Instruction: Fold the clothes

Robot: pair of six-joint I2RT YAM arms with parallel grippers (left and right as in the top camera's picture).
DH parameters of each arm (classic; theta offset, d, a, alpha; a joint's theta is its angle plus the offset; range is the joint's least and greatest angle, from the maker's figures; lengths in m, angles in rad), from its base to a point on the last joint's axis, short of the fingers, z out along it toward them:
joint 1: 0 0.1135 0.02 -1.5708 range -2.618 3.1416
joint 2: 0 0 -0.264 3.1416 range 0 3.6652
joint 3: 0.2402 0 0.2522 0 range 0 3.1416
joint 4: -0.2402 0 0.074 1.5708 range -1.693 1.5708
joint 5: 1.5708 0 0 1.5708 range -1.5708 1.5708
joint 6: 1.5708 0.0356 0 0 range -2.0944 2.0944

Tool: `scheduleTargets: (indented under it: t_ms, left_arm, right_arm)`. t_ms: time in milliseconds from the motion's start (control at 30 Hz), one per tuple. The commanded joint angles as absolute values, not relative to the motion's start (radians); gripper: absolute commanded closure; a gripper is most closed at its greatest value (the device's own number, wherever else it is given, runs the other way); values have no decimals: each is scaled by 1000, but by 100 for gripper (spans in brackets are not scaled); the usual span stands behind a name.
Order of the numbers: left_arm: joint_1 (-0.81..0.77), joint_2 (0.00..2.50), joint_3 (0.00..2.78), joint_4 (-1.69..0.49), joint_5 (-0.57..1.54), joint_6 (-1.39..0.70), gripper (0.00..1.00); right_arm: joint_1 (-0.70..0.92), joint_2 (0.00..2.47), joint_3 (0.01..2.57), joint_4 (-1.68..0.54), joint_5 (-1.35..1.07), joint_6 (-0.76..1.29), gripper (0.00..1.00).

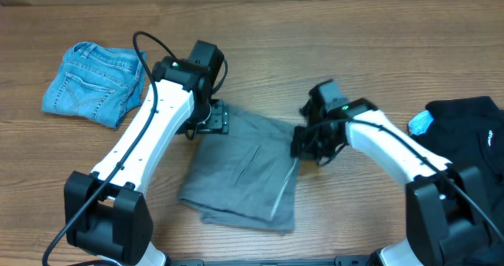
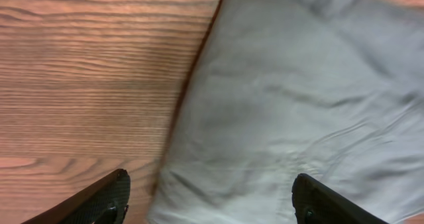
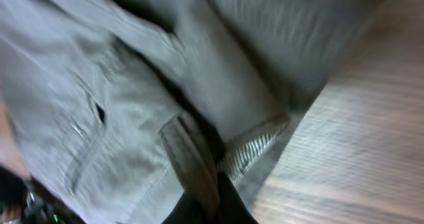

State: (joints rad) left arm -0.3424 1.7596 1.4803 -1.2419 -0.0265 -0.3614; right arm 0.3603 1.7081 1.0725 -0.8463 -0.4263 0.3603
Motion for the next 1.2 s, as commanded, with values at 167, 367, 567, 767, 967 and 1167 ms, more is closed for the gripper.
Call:
scheduleTargets:
  t_ms: [167, 367, 567, 767, 967, 1167]
  left_arm:
    - [-342, 1739, 1221, -1045, 126, -336, 21]
    - [-342, 1739, 1124, -896, 153, -327, 17]
    - [-342, 1739, 1115, -822, 265, -244, 17]
    - [-342, 1739, 1113, -770, 342, -174, 19]
    - [-342, 1739, 1087, -750, 395, -99, 22]
    - [-342, 1739, 1032, -725, 393, -89, 34]
  right_arm:
    - [303, 1646, 1167, -878, -93, 372, 96]
    - [253, 1646, 1163, -911, 198, 520, 65]
    - [156, 1633, 1201, -1093, -177, 381, 59]
    - [212, 1633, 1134, -1176, -431, 310, 55]
    - [340, 1633, 965, -1030, -439, 479, 52]
    - [352, 1631, 903, -1001, -421, 539, 96]
